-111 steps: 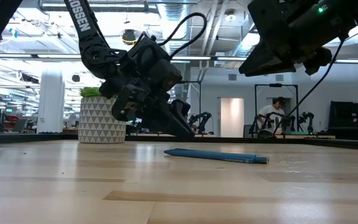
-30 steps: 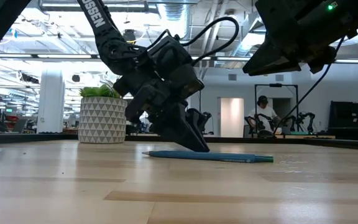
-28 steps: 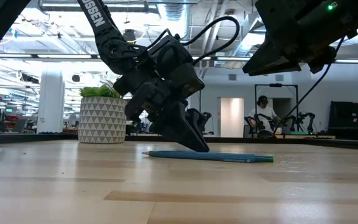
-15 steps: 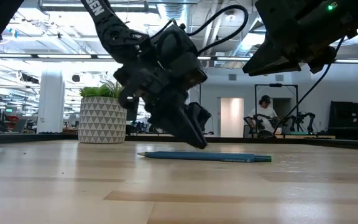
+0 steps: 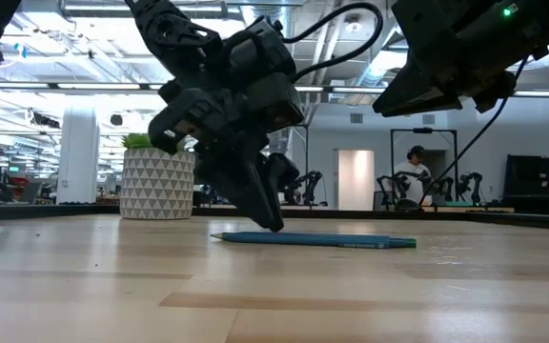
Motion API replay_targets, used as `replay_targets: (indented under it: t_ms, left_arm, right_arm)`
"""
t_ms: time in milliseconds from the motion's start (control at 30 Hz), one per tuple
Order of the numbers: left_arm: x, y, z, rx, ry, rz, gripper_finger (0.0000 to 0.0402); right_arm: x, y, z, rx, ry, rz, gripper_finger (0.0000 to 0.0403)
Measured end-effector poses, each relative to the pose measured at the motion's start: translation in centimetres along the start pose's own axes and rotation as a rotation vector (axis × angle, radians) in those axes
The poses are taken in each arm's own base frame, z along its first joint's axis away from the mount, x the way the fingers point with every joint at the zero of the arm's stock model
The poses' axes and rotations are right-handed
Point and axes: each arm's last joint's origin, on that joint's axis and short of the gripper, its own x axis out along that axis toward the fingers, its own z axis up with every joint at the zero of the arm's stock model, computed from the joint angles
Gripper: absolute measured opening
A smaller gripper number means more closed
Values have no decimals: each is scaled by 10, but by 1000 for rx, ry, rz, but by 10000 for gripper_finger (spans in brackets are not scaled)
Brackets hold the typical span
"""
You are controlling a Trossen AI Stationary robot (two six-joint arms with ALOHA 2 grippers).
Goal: Sort pens & pencils
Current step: Put the green pencil into the blue bin
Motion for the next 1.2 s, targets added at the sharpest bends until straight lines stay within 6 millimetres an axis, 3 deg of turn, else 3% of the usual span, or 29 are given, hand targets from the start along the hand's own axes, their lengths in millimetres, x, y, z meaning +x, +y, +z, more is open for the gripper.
replay_targets:
  t_ms: [233,633,967,1200]
  left_arm:
    - [3,-7,1,-16,12,-1,83]
    - [4,-6,0,-54,51,145,83]
    - [2,0,-1,-28,52,185,83]
    - [-5,16,-4,-29,52,241,83]
  right_arm:
    - [0,0,0,0,0,0,107]
    - [0,0,0,0,0,0,107]
    - [0,0,0,0,0,0,107]
    - [0,0,0,0,0,0,107]
